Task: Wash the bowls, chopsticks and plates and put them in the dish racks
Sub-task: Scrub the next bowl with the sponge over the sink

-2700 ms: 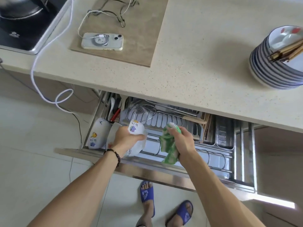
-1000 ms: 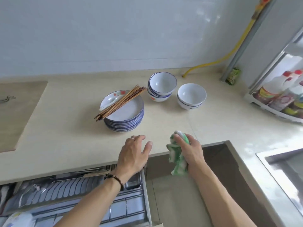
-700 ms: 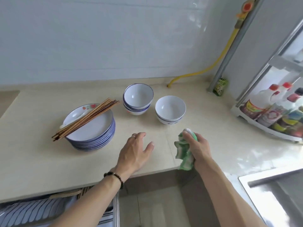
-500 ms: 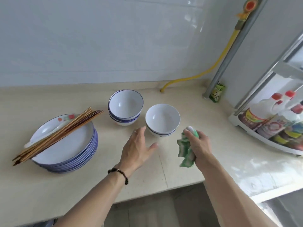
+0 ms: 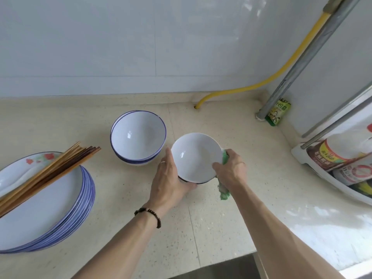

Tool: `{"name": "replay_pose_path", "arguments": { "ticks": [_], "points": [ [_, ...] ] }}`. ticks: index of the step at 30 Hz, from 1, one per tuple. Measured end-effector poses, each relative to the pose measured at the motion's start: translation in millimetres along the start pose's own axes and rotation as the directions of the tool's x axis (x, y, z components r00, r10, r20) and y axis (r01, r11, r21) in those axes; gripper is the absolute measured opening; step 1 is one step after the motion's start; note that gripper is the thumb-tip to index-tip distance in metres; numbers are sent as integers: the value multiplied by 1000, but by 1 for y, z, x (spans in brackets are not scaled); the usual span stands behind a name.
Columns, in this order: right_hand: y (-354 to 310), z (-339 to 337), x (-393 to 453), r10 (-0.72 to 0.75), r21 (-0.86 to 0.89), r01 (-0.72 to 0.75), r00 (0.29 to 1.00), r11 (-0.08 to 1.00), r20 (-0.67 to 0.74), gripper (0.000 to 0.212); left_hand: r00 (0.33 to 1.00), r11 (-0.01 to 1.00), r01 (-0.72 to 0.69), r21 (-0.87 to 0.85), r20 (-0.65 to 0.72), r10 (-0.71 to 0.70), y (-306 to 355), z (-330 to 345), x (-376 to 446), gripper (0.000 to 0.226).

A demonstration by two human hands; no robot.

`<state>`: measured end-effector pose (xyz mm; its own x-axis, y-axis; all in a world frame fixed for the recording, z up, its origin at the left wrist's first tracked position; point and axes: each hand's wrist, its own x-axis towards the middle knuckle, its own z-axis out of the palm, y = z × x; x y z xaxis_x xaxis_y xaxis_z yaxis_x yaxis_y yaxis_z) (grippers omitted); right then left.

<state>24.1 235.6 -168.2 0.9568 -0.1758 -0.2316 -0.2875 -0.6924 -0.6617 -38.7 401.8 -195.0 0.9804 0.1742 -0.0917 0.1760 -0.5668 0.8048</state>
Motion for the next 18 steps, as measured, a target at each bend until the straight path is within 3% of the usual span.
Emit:
{"name": "replay_pose_path", "arguments": {
  "ticks": [4, 9, 13, 16, 18],
  "points": [
    [-1, -5, 3, -20, 54, 22, 999, 998, -33, 25, 997, 998, -47, -33, -59, 45, 5, 0, -2, 115],
    [-7, -31, -2, -5, 173, 17, 998, 985, -70, 19, 994, 990, -86, -111, -74, 79, 28, -7, -6, 125],
    [-2, -64, -13, 55, 332, -30, 996, 943, -66, 13, 998, 959, -53, -278, 18, 60, 53, -15, -11, 129],
    [14, -90, -25, 139, 443, -97, 988, 891, -65, 13, 987, 915, 1, -403, 148, 64, 81, -10, -15, 101],
    [24, -105, -37, 165, 504, -118, 985, 856, -51, 14, 968, 829, 159, -537, 251, -23, 102, 1, -19, 74]
  ]
}}
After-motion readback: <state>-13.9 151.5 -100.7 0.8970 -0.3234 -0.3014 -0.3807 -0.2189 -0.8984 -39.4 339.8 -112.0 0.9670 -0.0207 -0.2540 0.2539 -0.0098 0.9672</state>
